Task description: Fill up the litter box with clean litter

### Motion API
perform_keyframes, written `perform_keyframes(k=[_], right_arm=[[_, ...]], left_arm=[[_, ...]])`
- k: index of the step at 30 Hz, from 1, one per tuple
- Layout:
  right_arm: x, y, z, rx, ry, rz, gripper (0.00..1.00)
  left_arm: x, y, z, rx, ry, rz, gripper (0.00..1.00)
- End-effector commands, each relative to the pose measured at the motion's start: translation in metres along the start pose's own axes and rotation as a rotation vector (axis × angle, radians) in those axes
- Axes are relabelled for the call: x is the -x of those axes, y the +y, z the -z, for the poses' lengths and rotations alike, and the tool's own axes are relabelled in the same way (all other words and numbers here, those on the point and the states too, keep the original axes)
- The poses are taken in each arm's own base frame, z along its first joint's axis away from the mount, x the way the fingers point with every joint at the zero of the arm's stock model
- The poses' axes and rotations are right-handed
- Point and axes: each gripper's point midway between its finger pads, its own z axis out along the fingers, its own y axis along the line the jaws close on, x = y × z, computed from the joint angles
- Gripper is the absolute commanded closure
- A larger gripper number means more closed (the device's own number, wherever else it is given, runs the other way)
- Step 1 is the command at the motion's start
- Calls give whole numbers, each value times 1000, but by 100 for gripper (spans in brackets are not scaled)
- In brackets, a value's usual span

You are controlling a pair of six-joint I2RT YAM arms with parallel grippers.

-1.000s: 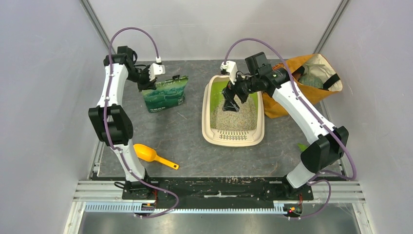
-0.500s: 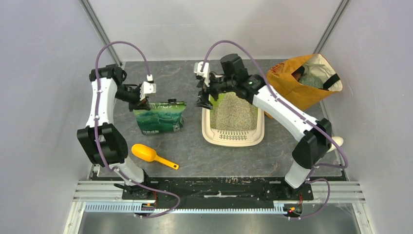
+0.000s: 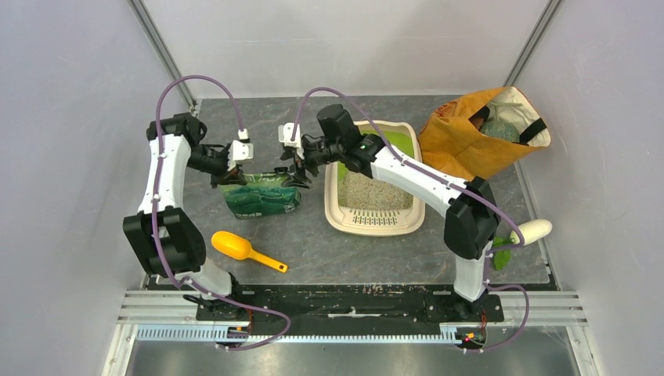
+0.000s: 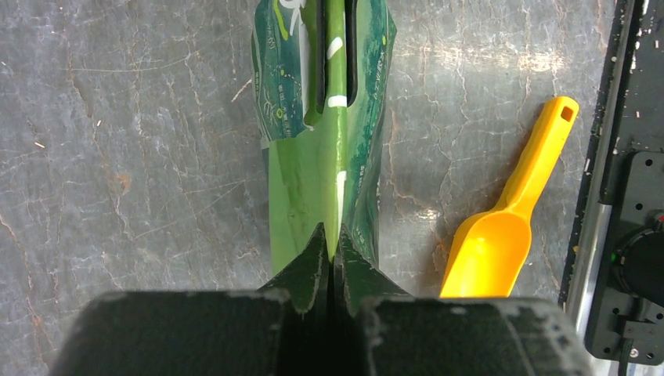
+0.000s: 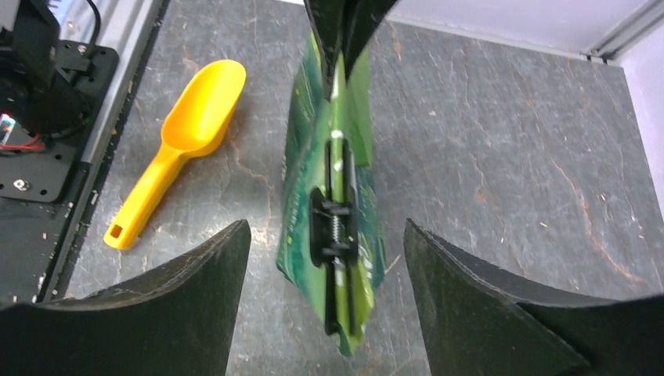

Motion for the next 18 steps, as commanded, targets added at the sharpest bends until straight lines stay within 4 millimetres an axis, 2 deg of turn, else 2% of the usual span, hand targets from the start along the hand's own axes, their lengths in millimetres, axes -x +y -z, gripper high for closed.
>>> perform_keyframes(k=[1,6,11,18], right_arm=[[40,-5,-3,-3,-86,64,24],[27,-12,-16,-35,-41,43,37],[13,-17,-20,-51,13,52,42],[14,-17,-19,-57,13,53,54]], left_arm=[[28,6,6,75,-106,-86,98],[26,7,5,71,-102,-83,98],[23,9,3,62,-102,-74,98],[19,11,-1,59,-100,-65,98]])
